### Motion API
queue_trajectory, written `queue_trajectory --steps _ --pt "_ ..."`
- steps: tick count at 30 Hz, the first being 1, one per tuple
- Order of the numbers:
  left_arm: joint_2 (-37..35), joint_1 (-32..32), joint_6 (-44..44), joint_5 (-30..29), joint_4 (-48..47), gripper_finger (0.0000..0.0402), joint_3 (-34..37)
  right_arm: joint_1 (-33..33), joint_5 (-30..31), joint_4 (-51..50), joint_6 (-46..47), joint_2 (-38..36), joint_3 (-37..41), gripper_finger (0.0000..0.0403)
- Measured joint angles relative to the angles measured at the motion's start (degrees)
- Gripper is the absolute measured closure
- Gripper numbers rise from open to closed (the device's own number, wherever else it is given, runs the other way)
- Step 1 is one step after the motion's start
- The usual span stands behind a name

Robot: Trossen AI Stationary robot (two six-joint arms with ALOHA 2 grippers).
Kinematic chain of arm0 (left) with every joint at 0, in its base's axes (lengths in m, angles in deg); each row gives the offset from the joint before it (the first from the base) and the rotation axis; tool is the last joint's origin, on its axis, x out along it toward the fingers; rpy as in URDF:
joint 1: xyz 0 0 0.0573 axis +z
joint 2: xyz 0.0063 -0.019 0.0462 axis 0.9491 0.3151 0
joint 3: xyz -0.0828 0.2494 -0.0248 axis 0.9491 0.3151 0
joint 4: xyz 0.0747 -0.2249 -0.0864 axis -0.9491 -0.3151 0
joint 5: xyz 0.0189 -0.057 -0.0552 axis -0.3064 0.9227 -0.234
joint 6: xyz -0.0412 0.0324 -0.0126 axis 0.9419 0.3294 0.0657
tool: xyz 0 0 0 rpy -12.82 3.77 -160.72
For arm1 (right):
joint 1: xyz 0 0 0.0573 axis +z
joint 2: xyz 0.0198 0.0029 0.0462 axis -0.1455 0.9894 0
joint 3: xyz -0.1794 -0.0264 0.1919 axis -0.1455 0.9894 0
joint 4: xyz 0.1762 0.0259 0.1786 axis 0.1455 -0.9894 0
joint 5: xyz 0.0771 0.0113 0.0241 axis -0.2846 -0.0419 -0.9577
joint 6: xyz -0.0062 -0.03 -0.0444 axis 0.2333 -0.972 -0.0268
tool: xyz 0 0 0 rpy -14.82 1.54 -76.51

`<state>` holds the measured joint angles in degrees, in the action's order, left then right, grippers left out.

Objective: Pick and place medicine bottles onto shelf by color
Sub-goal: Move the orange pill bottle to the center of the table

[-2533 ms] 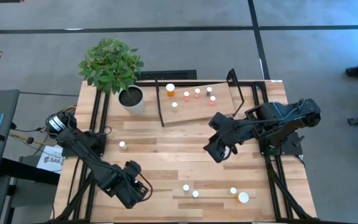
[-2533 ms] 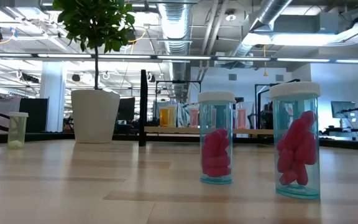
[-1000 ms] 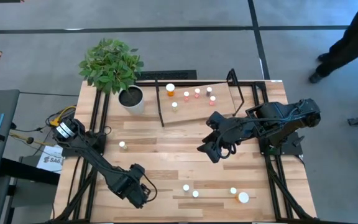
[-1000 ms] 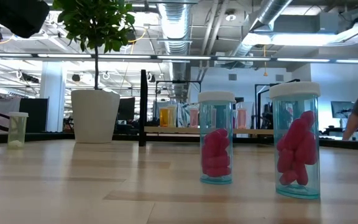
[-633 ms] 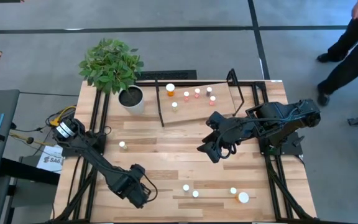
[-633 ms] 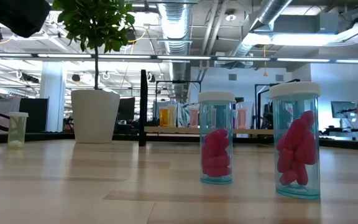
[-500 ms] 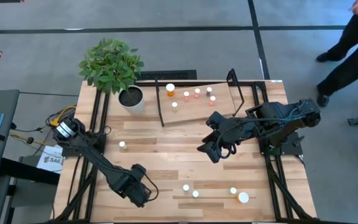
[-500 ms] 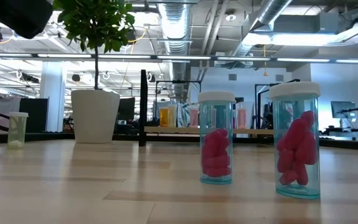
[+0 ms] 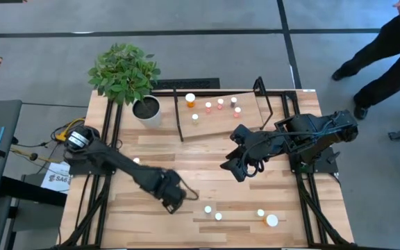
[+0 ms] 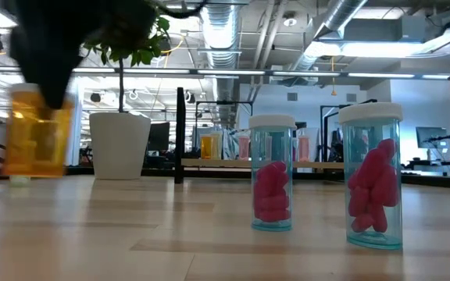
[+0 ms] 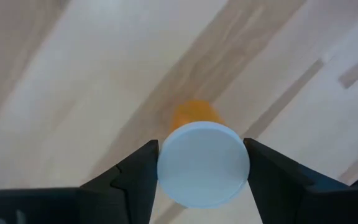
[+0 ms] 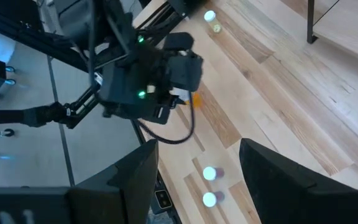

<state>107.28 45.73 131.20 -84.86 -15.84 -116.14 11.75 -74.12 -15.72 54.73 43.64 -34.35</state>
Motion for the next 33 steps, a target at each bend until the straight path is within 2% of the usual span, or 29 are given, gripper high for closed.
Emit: queue_trajectory --steps 21,30,33 --pt "0.3 19.0 -34.3 0.4 -5.6 0.0200 -8.7 0.0 0.0 0.0 0.0 0.0 0.0 0.0153" --pt "0.4 23.3 -43.3 0.3 -4.9 0.0200 -9.0 0.0 0.0 0.0 0.0 0.0 0.0 0.0153" --pt "2.7 24.0 -46.3 0.0 -4.0 0.0200 -9.5 0.0 0.0 0.1 0.0 0.0 0.0 0.0153"
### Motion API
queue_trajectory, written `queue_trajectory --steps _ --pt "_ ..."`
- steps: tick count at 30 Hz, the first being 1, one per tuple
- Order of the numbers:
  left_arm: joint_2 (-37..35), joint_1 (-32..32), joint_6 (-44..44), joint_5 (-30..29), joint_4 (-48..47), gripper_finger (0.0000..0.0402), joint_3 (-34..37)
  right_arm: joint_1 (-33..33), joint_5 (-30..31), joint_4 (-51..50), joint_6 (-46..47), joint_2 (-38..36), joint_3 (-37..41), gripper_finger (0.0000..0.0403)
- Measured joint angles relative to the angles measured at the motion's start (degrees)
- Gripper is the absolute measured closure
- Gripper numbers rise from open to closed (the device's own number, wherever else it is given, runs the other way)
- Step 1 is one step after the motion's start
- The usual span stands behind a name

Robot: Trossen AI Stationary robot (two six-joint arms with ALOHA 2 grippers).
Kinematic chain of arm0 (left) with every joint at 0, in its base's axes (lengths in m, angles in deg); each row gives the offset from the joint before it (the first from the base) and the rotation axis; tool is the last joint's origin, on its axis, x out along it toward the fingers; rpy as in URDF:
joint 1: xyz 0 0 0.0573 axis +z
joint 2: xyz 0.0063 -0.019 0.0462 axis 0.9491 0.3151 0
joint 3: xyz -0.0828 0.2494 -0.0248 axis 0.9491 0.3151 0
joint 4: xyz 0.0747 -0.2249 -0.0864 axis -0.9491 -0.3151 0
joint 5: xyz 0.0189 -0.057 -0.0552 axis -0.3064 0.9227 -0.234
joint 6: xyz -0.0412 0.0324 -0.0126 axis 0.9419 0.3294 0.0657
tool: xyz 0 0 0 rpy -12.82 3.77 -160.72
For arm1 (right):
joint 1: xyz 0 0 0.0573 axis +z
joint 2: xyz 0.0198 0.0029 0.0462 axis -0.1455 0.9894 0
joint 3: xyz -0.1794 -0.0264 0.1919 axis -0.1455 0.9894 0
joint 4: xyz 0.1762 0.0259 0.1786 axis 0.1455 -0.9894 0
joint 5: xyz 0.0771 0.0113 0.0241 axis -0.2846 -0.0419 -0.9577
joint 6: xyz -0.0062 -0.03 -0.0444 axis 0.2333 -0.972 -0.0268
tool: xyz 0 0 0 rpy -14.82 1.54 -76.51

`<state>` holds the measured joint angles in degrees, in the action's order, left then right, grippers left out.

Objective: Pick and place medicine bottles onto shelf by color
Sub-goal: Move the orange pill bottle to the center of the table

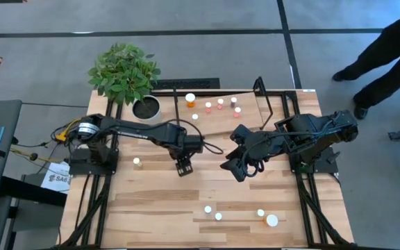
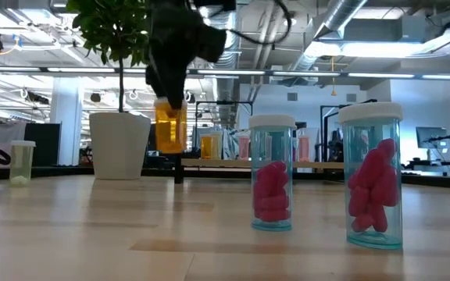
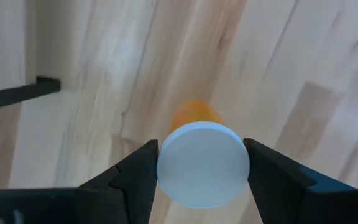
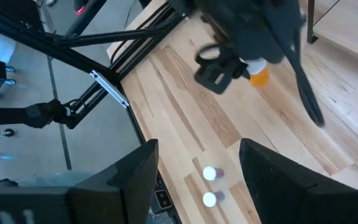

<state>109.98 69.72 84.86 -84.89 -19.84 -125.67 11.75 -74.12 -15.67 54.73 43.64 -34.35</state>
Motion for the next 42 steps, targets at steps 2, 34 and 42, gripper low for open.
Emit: queue_trajectory --steps 2,34,42 --pt "2.8 0.1 -2.5 0.0 -0.8 0.0200 -1.9 0.0 0.0 -0.1 0.0 0.0 0.0 0.0153" --pt "17.5 4.7 -15.9 -6.8 0.3 0.0200 -16.2 0.0 0.0 -0.1 0.0 0.0 0.0 0.0153" --pt "17.4 6.2 -16.2 -7.0 1.4 0.0200 -15.2 0.0 0.0 -0.1 0.0 0.0 0.0 0.0153"
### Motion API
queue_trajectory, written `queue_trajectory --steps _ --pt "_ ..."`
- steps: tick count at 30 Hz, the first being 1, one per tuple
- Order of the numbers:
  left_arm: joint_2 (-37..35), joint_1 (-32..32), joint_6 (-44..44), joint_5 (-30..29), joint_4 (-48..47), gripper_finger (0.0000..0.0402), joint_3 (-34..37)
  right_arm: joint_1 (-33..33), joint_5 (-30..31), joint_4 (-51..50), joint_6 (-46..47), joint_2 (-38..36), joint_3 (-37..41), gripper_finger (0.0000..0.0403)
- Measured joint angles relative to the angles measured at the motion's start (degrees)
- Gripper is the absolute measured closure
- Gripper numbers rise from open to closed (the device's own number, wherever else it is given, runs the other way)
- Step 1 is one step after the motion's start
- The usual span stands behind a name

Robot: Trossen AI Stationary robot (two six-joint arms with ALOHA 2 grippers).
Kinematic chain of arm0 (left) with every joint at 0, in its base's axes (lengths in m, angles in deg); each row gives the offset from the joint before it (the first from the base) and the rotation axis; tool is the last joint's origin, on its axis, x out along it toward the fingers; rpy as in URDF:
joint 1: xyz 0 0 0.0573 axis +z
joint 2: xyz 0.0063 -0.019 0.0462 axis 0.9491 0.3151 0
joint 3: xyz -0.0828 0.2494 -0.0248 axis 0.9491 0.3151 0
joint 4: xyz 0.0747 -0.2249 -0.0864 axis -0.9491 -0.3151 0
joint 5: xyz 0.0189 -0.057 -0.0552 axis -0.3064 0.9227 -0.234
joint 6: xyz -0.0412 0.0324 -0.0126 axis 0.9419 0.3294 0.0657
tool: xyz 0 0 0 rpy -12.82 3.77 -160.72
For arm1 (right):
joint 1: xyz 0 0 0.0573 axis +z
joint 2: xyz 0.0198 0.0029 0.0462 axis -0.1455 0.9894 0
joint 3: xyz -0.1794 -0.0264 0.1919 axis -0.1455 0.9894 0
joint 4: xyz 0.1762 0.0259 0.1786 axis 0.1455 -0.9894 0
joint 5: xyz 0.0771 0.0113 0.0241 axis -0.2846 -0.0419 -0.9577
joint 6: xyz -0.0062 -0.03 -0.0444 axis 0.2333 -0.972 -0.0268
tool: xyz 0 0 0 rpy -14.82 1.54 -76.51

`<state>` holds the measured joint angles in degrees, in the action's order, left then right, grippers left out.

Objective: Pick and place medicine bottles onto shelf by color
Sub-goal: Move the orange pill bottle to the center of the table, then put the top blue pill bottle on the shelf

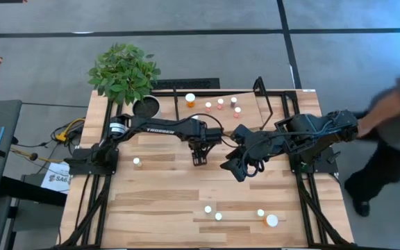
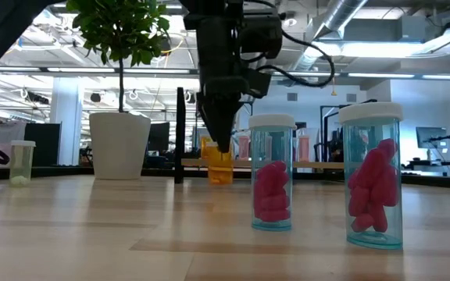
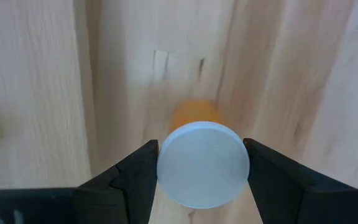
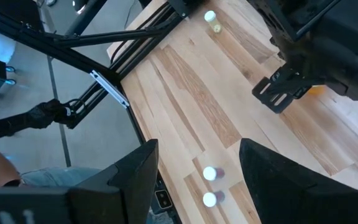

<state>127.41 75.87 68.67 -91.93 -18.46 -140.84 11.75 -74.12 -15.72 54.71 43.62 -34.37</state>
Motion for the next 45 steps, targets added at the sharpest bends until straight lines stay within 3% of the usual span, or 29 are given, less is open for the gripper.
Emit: queue_trajectory --steps 19,29,45 --pt "0.0 1.0 -0.8 0.5 1.9 0.0198 1.1 0.0 0.0 0.0 0.0 0.0 0.0 0.0153" --pt "0.0 1.2 -0.4 1.5 1.8 0.0149 0.9 0.0 0.0 0.0 0.0 0.0 0.0 0.0153" --pt "-2.9 -0.5 -0.6 1.6 -9.7 0.0141 -9.1 0.0 0.0 0.0 0.0 0.0 0.0 0.0153"
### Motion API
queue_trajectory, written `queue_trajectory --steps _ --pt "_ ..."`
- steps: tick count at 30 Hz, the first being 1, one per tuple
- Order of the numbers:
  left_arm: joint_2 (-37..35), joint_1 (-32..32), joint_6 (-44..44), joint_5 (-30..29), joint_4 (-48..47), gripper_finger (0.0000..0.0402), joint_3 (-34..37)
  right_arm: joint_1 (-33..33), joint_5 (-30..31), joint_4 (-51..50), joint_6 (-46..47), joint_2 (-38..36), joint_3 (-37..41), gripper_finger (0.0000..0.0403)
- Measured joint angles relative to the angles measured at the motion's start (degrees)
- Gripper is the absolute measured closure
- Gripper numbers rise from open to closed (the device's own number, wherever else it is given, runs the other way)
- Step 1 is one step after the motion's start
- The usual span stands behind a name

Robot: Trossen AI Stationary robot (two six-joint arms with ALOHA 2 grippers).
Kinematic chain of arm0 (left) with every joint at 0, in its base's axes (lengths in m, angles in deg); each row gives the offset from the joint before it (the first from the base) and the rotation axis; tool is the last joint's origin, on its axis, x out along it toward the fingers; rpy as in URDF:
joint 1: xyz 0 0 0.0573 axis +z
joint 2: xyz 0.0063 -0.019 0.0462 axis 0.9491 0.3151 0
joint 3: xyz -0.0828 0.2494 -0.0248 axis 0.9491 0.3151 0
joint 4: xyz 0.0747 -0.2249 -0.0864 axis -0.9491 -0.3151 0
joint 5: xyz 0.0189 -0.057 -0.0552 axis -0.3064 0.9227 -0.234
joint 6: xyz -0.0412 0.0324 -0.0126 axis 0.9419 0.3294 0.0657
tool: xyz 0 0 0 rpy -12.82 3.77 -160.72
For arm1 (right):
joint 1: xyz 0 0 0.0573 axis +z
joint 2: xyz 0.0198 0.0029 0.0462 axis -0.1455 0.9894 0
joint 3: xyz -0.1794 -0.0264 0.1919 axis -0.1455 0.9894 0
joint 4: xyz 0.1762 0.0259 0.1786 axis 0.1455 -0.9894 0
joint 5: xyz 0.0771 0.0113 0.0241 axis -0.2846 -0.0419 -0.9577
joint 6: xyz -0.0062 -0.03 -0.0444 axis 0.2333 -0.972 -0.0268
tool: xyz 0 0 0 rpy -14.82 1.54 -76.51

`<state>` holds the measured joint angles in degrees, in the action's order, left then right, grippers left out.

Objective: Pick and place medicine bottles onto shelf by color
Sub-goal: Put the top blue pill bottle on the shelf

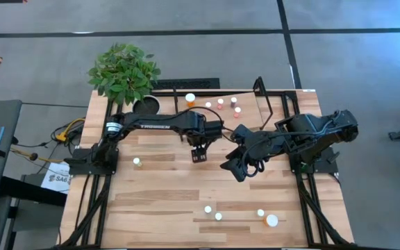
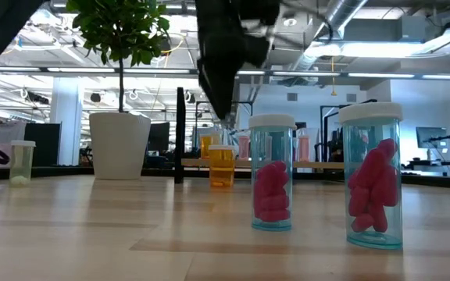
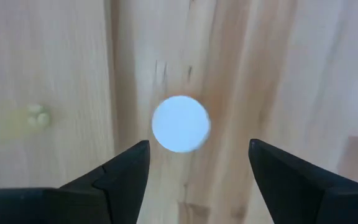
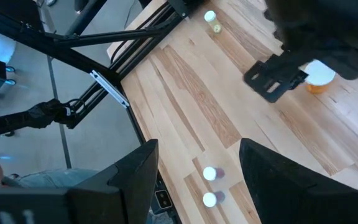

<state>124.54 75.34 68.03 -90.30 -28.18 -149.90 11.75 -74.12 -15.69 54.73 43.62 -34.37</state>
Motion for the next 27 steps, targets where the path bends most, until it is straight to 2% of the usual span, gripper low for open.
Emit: queue_trajectory --steps 9,14,23,27 --pt "-6.1 -7.8 8.5 -7.1 -0.2 0.0141 -0.1 0.0 0.0 0.0 0.0 0.0 0.0 0.0153" --pt "-6.1 -12.6 12.0 -7.4 0.9 0.0141 -0.1 0.0 -0.1 0.1 0.0 0.0 0.0 0.0153" --pt "-6.0 -21.8 20.6 -7.3 10.4 0.0141 5.8 0.1 -0.8 -0.2 0.0 0.0 0.0 0.0153" --pt "-6.0 -26.4 22.3 -10.0 17.7 0.0141 9.7 0.0 -0.6 -0.2 0.0 0.0 0.0 0.0153"
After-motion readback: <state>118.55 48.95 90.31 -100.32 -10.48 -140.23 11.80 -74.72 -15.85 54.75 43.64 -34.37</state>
